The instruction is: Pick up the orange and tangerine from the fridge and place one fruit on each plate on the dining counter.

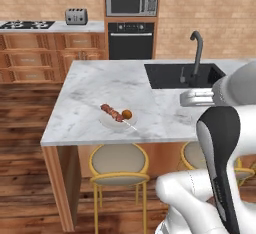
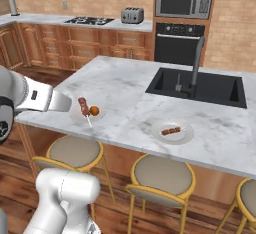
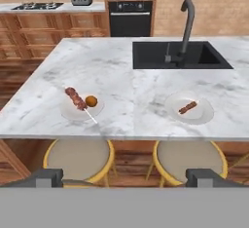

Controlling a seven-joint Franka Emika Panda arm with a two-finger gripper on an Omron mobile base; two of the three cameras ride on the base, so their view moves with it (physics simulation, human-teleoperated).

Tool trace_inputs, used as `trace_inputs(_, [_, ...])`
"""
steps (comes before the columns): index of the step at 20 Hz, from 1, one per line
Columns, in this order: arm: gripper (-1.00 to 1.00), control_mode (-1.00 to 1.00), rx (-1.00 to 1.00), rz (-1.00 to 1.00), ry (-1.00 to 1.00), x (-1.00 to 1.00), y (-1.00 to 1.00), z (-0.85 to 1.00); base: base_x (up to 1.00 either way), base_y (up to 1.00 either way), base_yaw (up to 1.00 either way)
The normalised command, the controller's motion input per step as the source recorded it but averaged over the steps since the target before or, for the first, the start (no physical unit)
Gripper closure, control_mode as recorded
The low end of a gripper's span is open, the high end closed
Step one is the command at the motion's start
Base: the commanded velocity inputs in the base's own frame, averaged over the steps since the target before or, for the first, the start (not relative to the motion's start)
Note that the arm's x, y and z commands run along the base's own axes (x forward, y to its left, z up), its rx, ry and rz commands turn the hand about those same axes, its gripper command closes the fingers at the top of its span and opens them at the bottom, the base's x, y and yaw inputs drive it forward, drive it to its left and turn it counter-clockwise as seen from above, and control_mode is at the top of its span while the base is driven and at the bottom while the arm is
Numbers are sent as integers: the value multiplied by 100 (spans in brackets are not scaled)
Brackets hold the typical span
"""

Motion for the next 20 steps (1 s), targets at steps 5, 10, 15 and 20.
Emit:
trace_inputs(5, [-100, 100, 0, 0, 0, 0, 0, 0, -100, 10, 0])
trace_inputs(10, [-100, 100, 0, 0, 0, 0, 0, 0, -65, 87, 1])
trace_inputs(15, [-100, 100, 0, 0, 0, 0, 0, 0, -8, 100, 12])
trace_inputs(20, [-100, 100, 0, 0, 0, 0, 0, 0, 8, 93, 64])
